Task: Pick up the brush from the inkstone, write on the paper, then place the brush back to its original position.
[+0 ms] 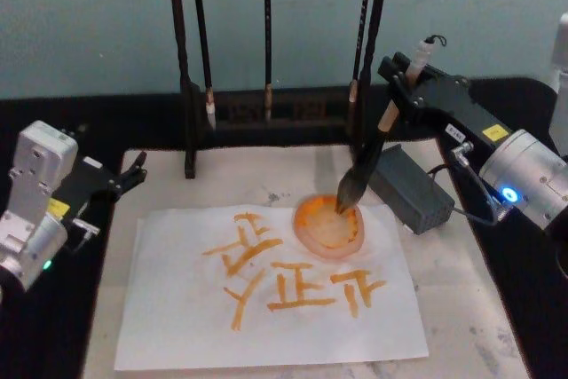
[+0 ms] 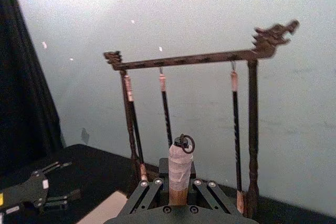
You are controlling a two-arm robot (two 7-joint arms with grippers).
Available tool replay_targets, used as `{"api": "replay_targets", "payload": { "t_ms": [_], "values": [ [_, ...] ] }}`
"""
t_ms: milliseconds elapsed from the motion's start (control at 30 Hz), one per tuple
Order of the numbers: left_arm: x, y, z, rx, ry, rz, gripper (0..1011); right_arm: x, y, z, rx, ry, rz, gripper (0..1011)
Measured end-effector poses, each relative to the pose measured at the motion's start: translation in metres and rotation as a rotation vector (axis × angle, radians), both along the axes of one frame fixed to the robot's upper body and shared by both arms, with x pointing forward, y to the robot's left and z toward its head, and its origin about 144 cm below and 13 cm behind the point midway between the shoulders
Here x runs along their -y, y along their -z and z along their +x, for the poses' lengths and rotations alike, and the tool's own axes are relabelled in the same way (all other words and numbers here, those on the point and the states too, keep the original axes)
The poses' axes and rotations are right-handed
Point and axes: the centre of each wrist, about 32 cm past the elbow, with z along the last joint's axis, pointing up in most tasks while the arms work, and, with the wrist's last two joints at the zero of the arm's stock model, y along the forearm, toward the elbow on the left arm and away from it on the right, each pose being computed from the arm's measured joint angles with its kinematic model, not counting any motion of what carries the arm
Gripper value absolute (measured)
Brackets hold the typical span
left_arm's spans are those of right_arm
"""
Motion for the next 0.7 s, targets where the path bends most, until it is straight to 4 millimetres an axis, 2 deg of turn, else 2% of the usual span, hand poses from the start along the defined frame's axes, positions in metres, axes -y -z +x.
{"api": "replay_targets", "payload": {
  "t_ms": [700],
  "values": [
    [0.0, 0.0, 0.0, 0.0, 0.0, 0.0, 1010, 0.011, -0.001, -0.024, 0.127, -0.167, -0.114, 169]
  ]
}}
